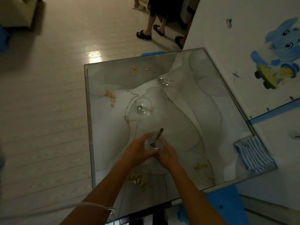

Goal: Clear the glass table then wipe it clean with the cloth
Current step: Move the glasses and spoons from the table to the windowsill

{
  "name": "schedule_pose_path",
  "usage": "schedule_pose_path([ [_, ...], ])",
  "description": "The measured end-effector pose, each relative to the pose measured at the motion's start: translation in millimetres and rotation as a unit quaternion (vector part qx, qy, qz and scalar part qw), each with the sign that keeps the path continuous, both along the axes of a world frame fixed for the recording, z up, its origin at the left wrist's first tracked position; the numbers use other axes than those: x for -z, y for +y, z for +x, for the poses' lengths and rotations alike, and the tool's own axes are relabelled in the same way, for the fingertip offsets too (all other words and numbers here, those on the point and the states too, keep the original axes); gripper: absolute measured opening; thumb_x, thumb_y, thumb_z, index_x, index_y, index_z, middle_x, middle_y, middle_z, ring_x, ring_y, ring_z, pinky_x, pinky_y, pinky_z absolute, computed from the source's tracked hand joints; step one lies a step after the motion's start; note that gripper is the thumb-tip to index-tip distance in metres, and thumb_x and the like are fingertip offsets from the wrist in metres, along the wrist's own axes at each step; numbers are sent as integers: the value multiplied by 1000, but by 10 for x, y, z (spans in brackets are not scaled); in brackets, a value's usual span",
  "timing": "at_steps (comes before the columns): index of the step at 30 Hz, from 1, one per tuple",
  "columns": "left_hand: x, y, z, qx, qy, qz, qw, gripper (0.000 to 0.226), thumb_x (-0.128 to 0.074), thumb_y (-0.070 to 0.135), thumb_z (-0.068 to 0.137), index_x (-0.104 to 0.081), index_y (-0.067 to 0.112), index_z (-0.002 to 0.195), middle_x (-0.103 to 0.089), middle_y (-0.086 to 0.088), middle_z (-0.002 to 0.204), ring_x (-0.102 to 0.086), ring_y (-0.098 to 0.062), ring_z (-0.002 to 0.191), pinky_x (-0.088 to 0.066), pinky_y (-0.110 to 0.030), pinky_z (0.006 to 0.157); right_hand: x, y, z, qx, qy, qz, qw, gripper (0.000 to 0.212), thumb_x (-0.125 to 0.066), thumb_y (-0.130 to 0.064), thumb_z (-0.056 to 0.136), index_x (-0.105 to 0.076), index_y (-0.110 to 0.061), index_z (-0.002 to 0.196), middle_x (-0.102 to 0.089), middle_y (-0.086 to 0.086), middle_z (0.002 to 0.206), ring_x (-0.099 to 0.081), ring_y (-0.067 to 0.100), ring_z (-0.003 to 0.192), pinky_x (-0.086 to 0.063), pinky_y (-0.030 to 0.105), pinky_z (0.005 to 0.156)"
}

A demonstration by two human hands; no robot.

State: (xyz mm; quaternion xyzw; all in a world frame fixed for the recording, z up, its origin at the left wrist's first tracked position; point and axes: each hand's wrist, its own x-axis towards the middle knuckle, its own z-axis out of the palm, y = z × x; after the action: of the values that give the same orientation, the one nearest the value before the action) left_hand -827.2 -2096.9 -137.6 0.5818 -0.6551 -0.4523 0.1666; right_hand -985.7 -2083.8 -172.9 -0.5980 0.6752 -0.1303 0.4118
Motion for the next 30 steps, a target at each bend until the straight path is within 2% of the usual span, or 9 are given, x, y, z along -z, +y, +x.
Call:
schedule_pose_path([
  [3,-89,1,-41,2,-3,-11,1000,76,-81,48,69,-52,30,137,-65,5,127,-60,-12,114,-49,-27,93,-14,59,-48,27,-13,0,1000,50,-66,-42,86,-52,-32,133,-58,-9,130,-53,6,116,-32,7,83],
  [5,-189,0,-97,2,-3,-10,1000,74,-82,46,71,-52,30,137,-65,5,127,-61,-12,114,-50,-29,94,-102,79,-104,35,-35,-5,999,51,-67,-45,84,-52,-33,132,-59,-11,128,-54,6,113,-34,12,85],
  [9,-452,11,-272,4,-15,-16,1000,77,-75,59,67,-52,33,136,-65,8,127,-60,-11,114,-50,-29,96,-413,89,-286,39,-86,-16,995,51,-69,-42,83,-54,-35,131,-60,-14,124,-54,3,109,-41,19,89],
  [14,-843,71,-533,6,-22,-27,999,74,-78,52,76,-50,29,140,-62,6,129,-56,-8,113,-43,-21,93,-767,138,-527,54,-107,-24,993,50,-70,-50,75,-57,-37,121,-63,-16,114,-59,4,103,-42,19,80],
  [18,-1198,174,-739,23,-47,-60,997,74,-77,53,76,-50,27,139,-62,5,131,-57,-8,114,-39,-17,89,-1079,301,-778,73,-135,-44,987,54,-78,-42,69,-58,-36,120,-67,-16,110,-60,0,99,-47,20,80],
  [23,-1521,350,-948,86,-83,-82,989,81,-75,59,73,-46,29,142,-62,7,131,-57,-10,117,-41,-19,92,-1348,656,-1015,99,-143,-42,984,50,-77,-41,69,-59,-35,116,-67,-15,110,-62,3,102,-53,37,92],
  [25,-1655,411,-1073,124,-92,-96,983,81,-73,67,69,-47,34,138,-63,9,125,-59,-9,111,-46,-24,92,-1526,849,-1127,132,-146,-50,979,47,-78,-36,73,-59,-35,116,-66,-14,112,-61,4,103,-51,34,94],
  [28,-1811,544,-1235,176,-82,-120,974,81,-72,72,64,-49,38,134,-64,12,119,-61,-6,107,-50,-28,91,-1781,1178,-1258,179,-166,-48,969,45,-77,-33,77,-58,-34,118,-65,-14,110,-58,-5,95,-48,12,84],
  [30,-1895,656,-1363,204,-68,-141,966,82,-73,73,63,-52,35,132,-66,12,117,-61,-5,105,-51,-27,90,-1896,1407,-1334,195,-148,-59,968,47,-77,-35,77,-58,-29,119,-66,-11,109,-58,-3,92,-48,12,80],
])
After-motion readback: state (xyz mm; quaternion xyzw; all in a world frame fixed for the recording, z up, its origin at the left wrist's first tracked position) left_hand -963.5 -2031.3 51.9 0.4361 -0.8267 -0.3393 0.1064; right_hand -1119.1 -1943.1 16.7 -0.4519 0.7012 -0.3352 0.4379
